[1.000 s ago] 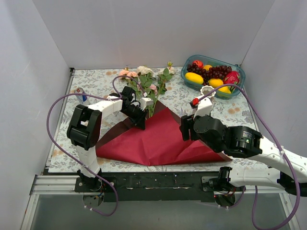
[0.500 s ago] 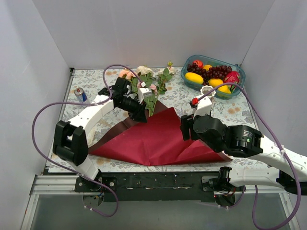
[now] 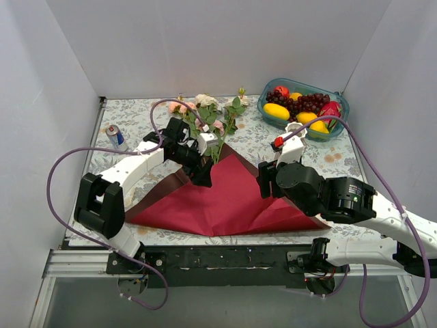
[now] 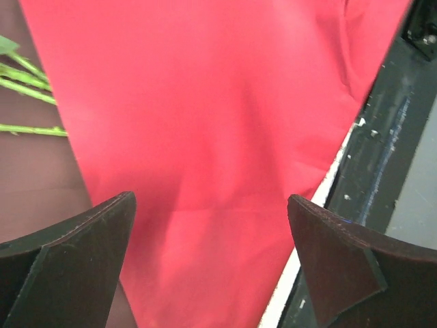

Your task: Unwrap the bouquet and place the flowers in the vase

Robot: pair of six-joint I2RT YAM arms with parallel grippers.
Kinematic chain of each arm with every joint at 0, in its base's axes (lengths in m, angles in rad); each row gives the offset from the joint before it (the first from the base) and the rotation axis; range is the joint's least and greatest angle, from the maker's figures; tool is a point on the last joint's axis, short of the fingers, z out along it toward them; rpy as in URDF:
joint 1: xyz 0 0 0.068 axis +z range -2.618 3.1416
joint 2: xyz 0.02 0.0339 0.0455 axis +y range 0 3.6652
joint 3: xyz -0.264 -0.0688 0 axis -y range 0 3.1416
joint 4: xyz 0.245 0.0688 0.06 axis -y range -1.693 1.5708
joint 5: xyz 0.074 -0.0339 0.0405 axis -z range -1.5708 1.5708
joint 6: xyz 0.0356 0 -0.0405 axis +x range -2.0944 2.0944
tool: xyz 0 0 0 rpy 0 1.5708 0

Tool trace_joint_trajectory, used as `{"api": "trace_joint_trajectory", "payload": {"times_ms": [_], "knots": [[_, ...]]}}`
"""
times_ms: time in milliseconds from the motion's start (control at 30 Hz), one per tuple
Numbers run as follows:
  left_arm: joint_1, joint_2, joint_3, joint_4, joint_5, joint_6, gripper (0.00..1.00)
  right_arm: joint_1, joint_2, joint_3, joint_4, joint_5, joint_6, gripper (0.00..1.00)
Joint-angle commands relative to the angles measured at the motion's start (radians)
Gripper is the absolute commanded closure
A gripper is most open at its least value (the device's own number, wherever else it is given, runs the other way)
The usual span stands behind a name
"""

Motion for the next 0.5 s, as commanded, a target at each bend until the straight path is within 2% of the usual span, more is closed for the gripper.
{"api": "trace_joint_trajectory", "payload": {"times_ms": [0, 133, 333, 467], "knots": [[0.021, 0.052, 0.092, 0.086, -0.045, -0.009, 0.05, 0.008, -0.005, 0.026, 0.005, 0.009, 0.006, 0.29], [0.036, 0.161, 0.156, 0.067, -0.027, 0.020, 0.06, 0.010, -0.002, 0.027, 0.000, 0.010, 0.010, 0.29], [0.095, 0.309, 0.231, -0.009, 0.073, 0.065, 0.10, 0.013, -0.011, 0.027, -0.023, 0.024, 0.021, 0.29], [0.112, 0.327, 0.221, -0.046, 0.102, 0.103, 0.14, 0.014, -0.018, 0.018, -0.029, 0.028, 0.027, 0.29]]}}
